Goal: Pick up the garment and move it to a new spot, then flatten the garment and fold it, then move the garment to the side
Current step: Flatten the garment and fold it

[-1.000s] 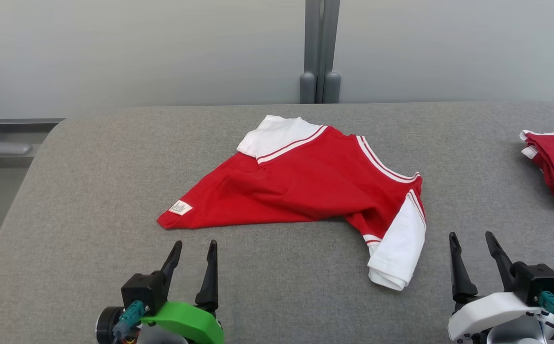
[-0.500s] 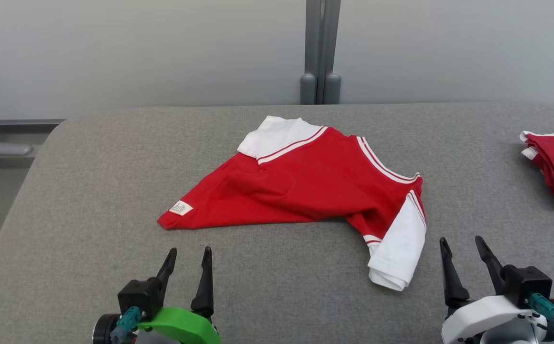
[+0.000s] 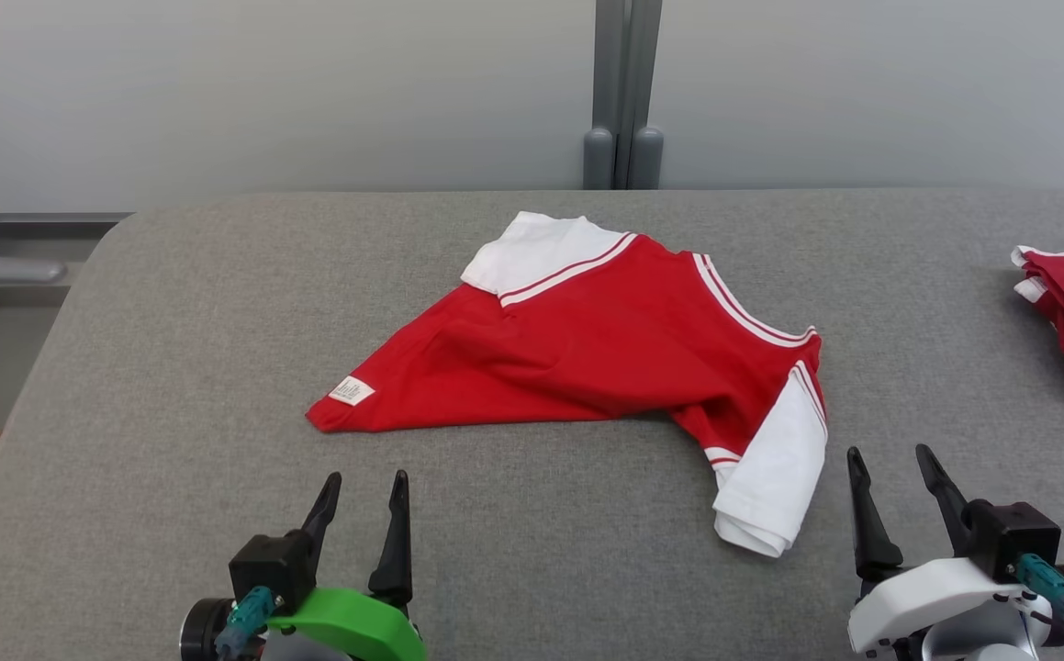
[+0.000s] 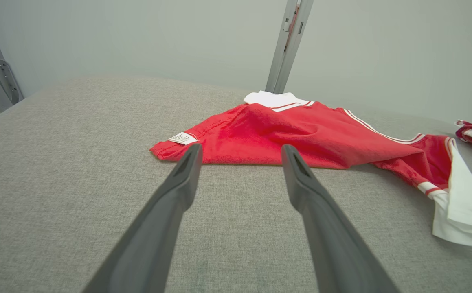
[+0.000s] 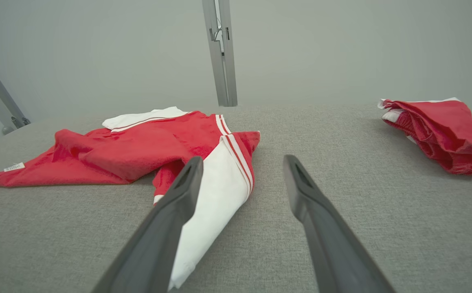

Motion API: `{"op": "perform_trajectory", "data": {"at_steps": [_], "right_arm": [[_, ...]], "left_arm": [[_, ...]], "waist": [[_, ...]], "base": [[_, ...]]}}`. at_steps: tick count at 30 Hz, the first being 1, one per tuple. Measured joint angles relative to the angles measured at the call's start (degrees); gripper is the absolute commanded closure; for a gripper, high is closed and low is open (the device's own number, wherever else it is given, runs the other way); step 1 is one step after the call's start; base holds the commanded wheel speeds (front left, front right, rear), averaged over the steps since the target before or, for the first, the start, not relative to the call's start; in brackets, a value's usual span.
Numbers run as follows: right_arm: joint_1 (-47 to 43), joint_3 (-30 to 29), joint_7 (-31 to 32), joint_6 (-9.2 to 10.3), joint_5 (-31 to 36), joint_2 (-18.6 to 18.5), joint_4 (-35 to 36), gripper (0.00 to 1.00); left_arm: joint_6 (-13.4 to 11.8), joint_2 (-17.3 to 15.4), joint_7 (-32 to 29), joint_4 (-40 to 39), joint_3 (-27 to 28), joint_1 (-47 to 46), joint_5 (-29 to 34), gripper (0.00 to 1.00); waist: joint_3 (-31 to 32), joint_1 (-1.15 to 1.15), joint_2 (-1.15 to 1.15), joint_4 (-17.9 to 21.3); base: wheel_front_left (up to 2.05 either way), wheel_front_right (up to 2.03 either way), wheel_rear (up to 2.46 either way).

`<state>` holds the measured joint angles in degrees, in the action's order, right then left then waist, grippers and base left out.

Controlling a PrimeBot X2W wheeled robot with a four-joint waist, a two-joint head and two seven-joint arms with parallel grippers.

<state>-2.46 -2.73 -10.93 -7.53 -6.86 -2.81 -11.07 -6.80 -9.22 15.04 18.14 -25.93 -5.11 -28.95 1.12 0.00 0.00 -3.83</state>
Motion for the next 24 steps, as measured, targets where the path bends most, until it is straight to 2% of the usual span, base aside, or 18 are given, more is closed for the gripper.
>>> {"op": "perform_trajectory", "data": {"at_steps": [10,14,19,24], "right_arm": [[1.91,0.26,0.32,-0.01,0.54,0.0,0.47,0.0],[2.99,0.86,0.32,-0.01,0.54,0.01,0.94,0.0],[4.81,1.08,0.25,0.0,0.52,0.0,2.24,0.0],[7.5,2.53,0.26,0.0,0.85,0.01,3.44,0.0]], "left_arm": [[1.02,0.8,0.0,0.94,0.49,-0.4,1.24,0.0],[2.18,0.51,-0.42,3.92,-0.34,-4.61,2.14,0.0],[5.45,0.3,-3.36,8.66,-2.68,-12.24,3.93,0.0],[9.38,-1.46,-8.45,16.06,-5.59,-23.51,6.59,0.0]], "waist": [[-1.79,0.0,0.0,-1.33],[-3.15,0.0,0.0,-1.33],[-5.26,0.0,0.0,-0.55],[-8.24,0.0,0.0,0.86]], "base": [[0.0,0.0,0.0],[0.0,0.0,0.0],[0.0,0.0,0.0],[0.0,0.0,0.0]]}}
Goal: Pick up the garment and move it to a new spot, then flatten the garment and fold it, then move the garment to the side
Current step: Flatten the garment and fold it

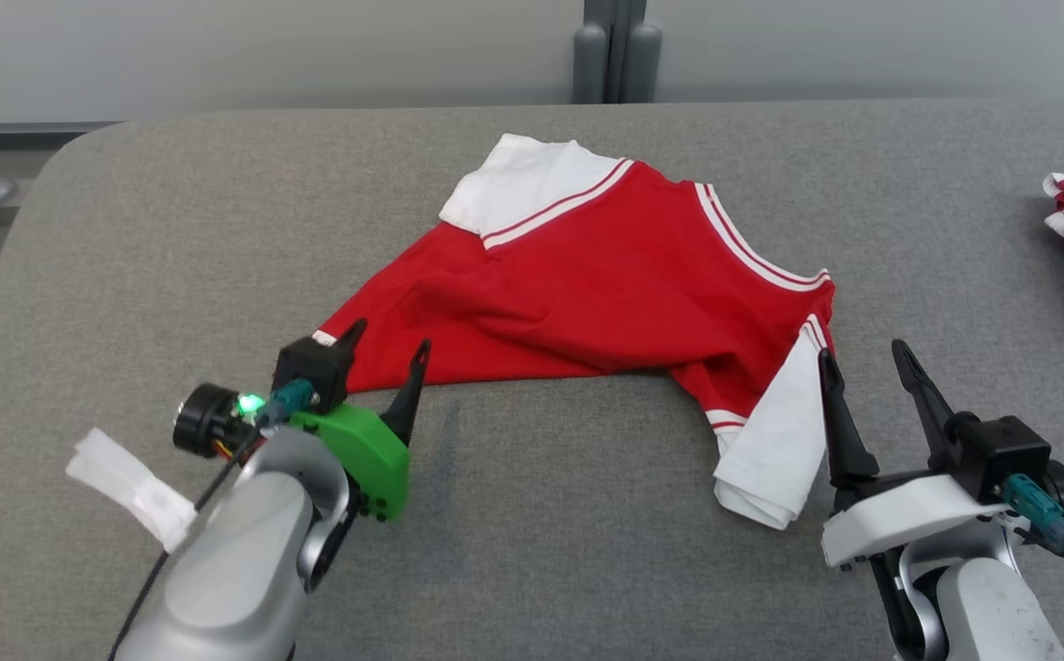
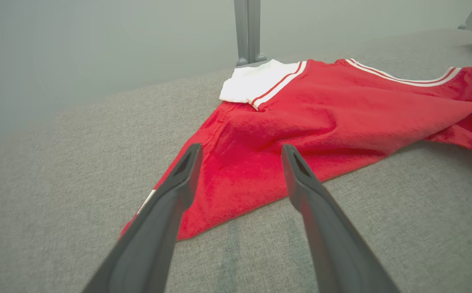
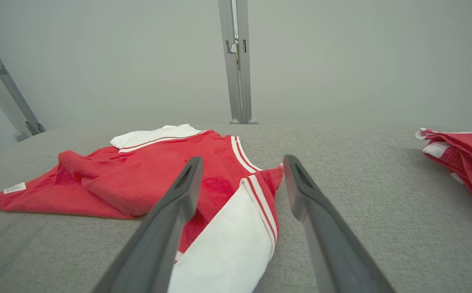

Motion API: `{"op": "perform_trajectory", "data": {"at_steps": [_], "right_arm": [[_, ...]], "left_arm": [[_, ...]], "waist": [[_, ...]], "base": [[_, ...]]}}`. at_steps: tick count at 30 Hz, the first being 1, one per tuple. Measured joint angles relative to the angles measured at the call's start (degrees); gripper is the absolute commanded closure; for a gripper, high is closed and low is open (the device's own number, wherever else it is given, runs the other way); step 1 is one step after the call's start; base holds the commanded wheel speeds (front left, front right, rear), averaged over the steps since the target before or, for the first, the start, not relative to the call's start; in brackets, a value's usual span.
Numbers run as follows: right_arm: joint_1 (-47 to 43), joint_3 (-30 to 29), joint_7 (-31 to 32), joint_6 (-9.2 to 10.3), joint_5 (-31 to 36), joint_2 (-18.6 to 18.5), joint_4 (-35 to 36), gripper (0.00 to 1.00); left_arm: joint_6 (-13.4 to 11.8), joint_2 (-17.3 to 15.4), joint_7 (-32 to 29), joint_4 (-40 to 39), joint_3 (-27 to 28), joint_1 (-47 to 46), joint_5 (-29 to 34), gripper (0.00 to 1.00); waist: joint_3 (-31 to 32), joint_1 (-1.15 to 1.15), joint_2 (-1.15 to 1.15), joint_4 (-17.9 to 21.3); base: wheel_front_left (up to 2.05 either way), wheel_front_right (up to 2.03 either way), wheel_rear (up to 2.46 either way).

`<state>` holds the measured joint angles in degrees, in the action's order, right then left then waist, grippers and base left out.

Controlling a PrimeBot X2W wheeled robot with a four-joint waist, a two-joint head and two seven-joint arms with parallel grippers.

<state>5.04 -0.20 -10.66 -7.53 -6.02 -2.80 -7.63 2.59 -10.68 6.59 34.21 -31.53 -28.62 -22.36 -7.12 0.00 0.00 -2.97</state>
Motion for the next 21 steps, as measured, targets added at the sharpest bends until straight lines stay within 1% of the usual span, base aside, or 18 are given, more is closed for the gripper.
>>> {"op": "perform_trajectory", "data": {"at_steps": [3,8,14,17,18,19,20,21], "right_arm": [[1.59,1.03,-0.02,-0.01,0.05,-0.01,0.4,0.0],[3.55,1.83,-0.56,-0.01,-0.25,-0.01,0.07,0.0],[4.17,1.78,-1.54,0.0,-0.26,-0.03,-1.11,0.0],[4.65,1.86,-1.89,-0.01,-0.26,-0.02,-1.71,0.0],[4.71,1.85,-2.03,0.0,-0.27,-0.02,-1.86,0.0],[4.71,1.82,-2.05,0.0,-0.34,-0.02,-2.03,0.0],[4.71,1.77,-2.11,-0.01,-0.36,-0.02,-2.16,0.0],[4.71,1.59,-2.24,0.0,-0.36,-0.01,-2.33,0.0]], "left_arm": [[1.76,-1.12,-2.04,4.72,-1.32,-6.69,1.69,0.0],[3.86,-2.48,-3.99,10.95,-4.56,-13.57,3.59,0.0],[4.72,-3.13,-5.08,15.49,-9.4,-18.12,4.02,0.0],[4.75,-3.43,-5.09,16.35,-12.06,-19.28,2.35,0.0],[4.79,-3.59,-4.9,16.41,-12.96,-19.35,1.43,0.11],[4.79,-3.81,-4.46,16.42,-13.81,-19.41,0.76,0.56],[4.79,-4.01,-4.01,16.42,-14.47,-19.51,0.15,0.82],[4.79,-4.21,-3.36,16.4,-15.12,-19.65,-0.62,1.0]], "waist": [[-2.28,0.0,0.0,1.31],[-5.9,0.0,0.0,3.63],[-9.39,0.0,0.0,6.6],[-10.42,0.0,0.0,7.93],[-10.67,0.0,0.0,8.34],[-10.86,0.0,0.0,8.72],[-10.95,0.0,0.0,8.96],[-10.99,0.0,0.0,9.17]], "base": [[0.0,0.0,0.0],[0.0,0.0,0.0],[0.0,0.0,0.0],[0.0,0.0,0.0],[0.0,0.0,0.0],[0.0,0.0,0.0],[0.0,0.0,0.0],[0.0,0.0,0.0]]}}
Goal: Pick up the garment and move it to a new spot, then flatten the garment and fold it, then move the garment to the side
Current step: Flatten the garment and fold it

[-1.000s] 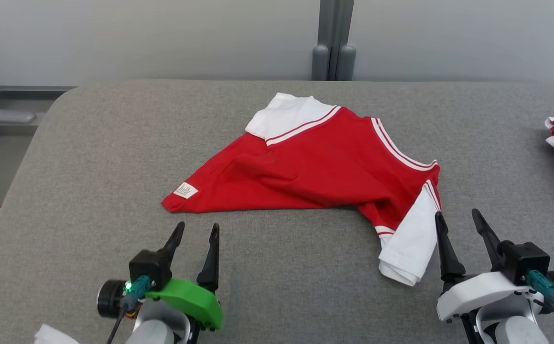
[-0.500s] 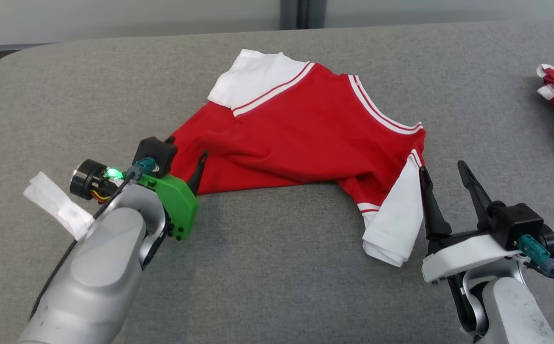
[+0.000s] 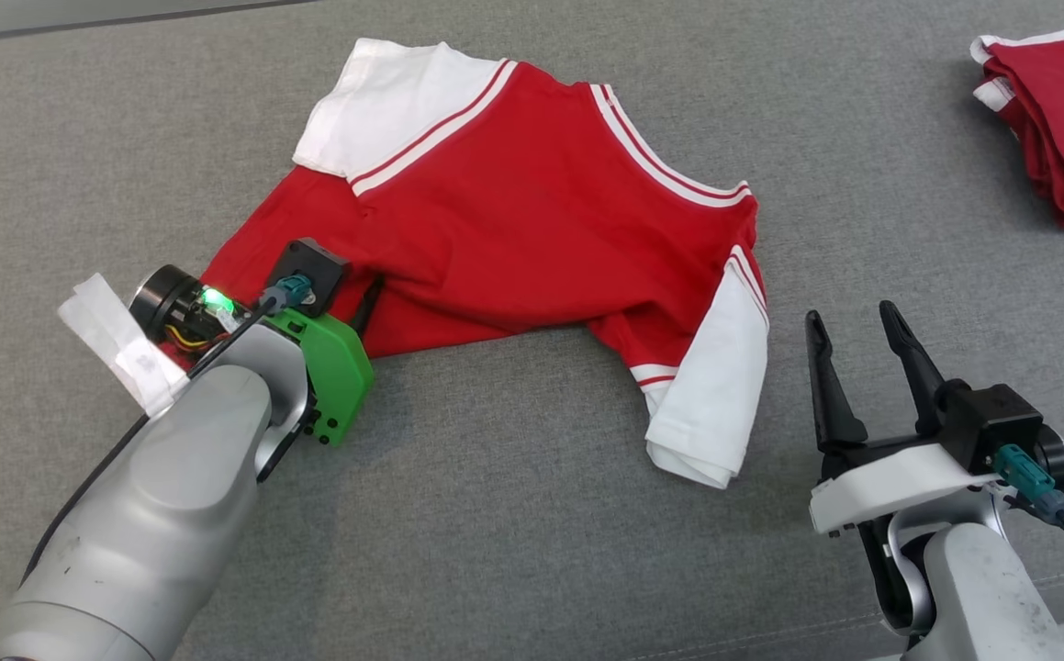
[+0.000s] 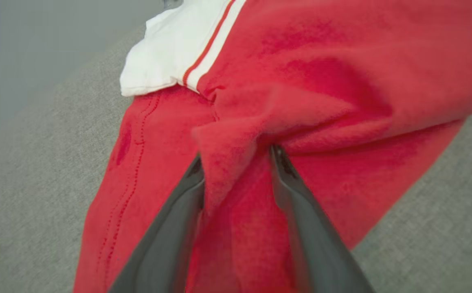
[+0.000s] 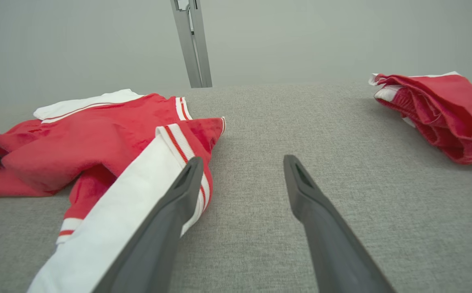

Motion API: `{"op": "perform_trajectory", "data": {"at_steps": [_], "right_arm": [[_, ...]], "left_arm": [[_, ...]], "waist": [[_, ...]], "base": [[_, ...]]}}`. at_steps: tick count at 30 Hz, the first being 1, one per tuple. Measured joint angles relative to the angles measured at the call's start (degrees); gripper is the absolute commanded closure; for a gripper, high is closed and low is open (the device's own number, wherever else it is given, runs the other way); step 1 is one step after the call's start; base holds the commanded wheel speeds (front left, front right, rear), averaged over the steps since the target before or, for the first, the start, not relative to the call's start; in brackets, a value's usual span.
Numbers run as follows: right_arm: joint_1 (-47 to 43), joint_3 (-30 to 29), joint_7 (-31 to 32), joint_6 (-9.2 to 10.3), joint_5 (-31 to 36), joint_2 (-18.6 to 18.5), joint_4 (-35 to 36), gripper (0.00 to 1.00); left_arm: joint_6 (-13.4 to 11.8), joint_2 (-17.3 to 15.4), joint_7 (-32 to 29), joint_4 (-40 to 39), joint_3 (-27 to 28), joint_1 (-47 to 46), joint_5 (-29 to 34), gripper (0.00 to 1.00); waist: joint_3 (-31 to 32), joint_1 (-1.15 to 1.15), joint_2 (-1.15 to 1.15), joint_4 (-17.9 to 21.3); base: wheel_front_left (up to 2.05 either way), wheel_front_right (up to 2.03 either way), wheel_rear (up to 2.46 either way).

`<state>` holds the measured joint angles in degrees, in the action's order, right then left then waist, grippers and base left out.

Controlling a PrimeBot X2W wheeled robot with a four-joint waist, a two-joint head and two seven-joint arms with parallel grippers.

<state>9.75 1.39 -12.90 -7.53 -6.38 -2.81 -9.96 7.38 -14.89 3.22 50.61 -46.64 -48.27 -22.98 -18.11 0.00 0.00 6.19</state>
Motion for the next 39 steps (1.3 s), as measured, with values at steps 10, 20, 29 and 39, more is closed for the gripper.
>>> {"op": "perform_trajectory", "data": {"at_steps": [10,20,29,39], "right_arm": [[-1.3,-1.53,-0.8,-0.01,-0.07,0.0,-1.45,0.0],[-4.2,-3.59,-1.01,-0.01,-0.68,-0.01,-2.54,0.0],[-6.25,-4.87,-1.12,-0.01,-1.12,-0.01,-2.6,0.0],[-3.47,-1.83,-1.34,0.0,-2.78,0.01,-2.69,0.0]], "left_arm": [[-0.42,-0.83,9.0,0.4,-1.7,-0.14,-2.08,1.0],[-9.35,-3.3,11.73,-19.46,1.27,4.78,0.8,1.0],[-13.19,-10.27,8.72,-45.42,0.81,7.08,5.75,1.0],[-7.56,-11.18,2.5,-37.57,0.66,1.21,2.37,1.0]], "waist": [[3.08,0.0,0.0,-1.19],[8.57,0.0,0.0,-4.07],[12.99,0.0,0.0,-5.95],[10.39,0.0,0.0,-4.12]], "base": [[0.0,0.0,0.0],[0.0,0.0,0.0],[0.0,0.0,0.0],[0.0,0.0,0.0]]}}
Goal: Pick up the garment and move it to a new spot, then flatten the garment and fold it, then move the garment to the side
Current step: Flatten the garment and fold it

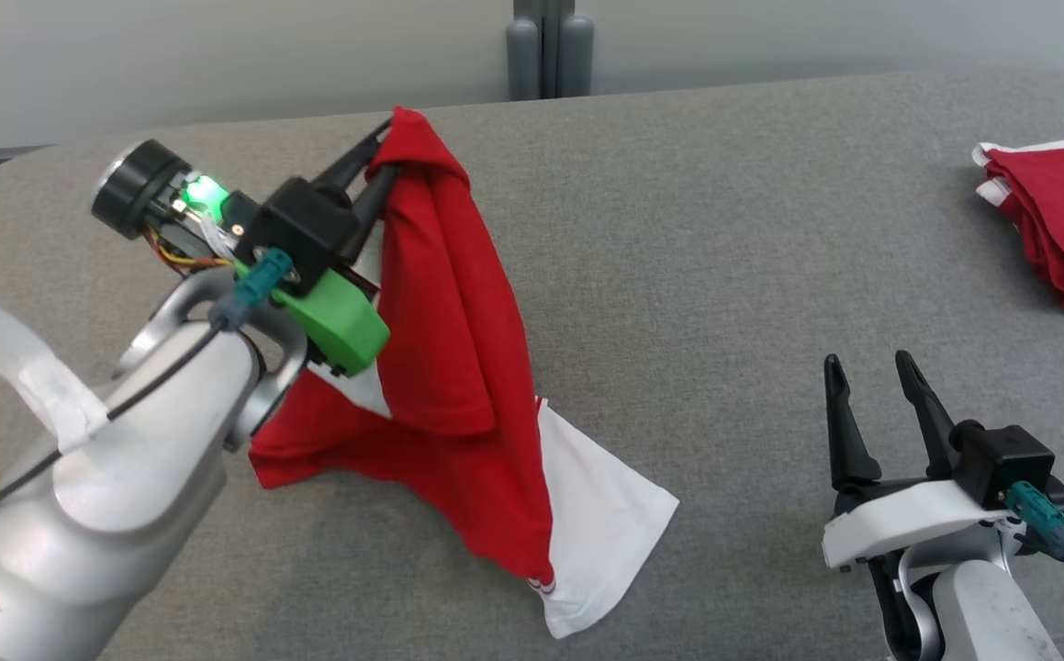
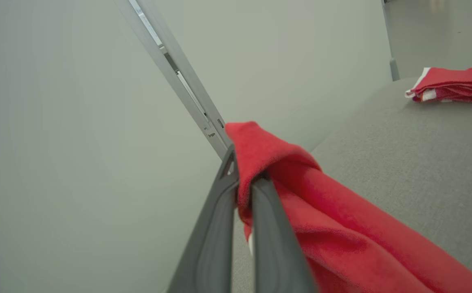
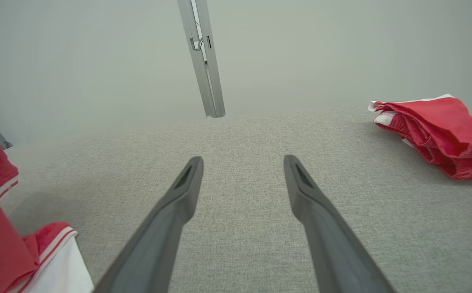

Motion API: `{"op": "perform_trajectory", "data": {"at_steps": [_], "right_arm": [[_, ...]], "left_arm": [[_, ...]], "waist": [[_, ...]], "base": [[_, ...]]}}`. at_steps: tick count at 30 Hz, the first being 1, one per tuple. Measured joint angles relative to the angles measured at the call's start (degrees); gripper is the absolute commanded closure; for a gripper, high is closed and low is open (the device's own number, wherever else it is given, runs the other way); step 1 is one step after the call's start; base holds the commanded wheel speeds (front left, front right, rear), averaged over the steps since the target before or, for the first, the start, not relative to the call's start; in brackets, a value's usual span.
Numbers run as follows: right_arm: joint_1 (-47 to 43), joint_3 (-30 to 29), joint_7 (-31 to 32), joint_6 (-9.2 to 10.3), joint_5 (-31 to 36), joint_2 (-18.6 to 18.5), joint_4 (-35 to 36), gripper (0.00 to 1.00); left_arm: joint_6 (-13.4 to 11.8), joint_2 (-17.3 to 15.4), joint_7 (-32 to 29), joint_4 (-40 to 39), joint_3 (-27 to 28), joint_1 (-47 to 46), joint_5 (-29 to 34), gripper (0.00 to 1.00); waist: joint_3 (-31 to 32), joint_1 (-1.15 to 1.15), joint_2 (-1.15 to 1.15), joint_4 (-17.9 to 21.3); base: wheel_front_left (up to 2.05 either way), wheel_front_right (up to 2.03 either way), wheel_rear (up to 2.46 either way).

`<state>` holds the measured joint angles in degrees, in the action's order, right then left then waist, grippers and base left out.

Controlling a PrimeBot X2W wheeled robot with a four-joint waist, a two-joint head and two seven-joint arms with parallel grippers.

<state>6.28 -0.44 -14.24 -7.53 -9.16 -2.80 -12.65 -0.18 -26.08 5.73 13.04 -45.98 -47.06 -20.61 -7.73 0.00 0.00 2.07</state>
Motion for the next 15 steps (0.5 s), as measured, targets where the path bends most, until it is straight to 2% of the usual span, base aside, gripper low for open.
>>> {"op": "perform_trajectory", "data": {"at_steps": [5,10,11,12,13,15], "right_arm": [[1.71,1.63,-0.24,0.0,-0.42,-0.01,-0.29,0.0],[3.09,1.82,-0.48,0.0,-0.73,-0.03,-0.85,0.0],[3.41,1.82,-0.49,0.0,-0.75,-0.05,-0.87,0.0],[3.78,1.81,-0.51,-0.01,-0.75,-0.05,-0.86,0.0],[4.03,1.82,-0.56,-0.01,-0.75,-0.04,-0.86,0.0],[4.36,1.74,-0.57,0.0,-0.73,-0.05,-0.89,0.0]], "left_arm": [[0.91,2.46,1.85,13.47,1.24,-5.12,-0.63,1.0],[0.09,7.88,5.68,25.61,2.93,-7.36,-2.9,1.0],[-0.37,8.72,6.58,27.05,3.12,-7.67,-2.98,0.67],[-1.03,9.81,7.55,28.65,3.5,-8.02,-2.98,0.42],[-1.63,10.82,8.12,30.18,3.79,-8.41,-2.97,0.0],[-2.68,12.38,8.86,32.23,4.44,-8.91,-2.94,0.0]], "waist": [[-3.38,0.0,0.0,2.38],[-7.19,0.0,0.0,4.97],[-7.8,0.0,0.0,5.33],[-8.55,0.0,0.0,5.76],[-9.25,0.0,0.0,6.15],[-10.39,0.0,0.0,6.77]], "base": [[0.0,0.0,0.0],[0.0,0.0,0.0],[0.0,0.0,0.0],[0.0,0.0,0.0],[0.0,0.0,0.0],[0.0,0.0,0.0]]}}
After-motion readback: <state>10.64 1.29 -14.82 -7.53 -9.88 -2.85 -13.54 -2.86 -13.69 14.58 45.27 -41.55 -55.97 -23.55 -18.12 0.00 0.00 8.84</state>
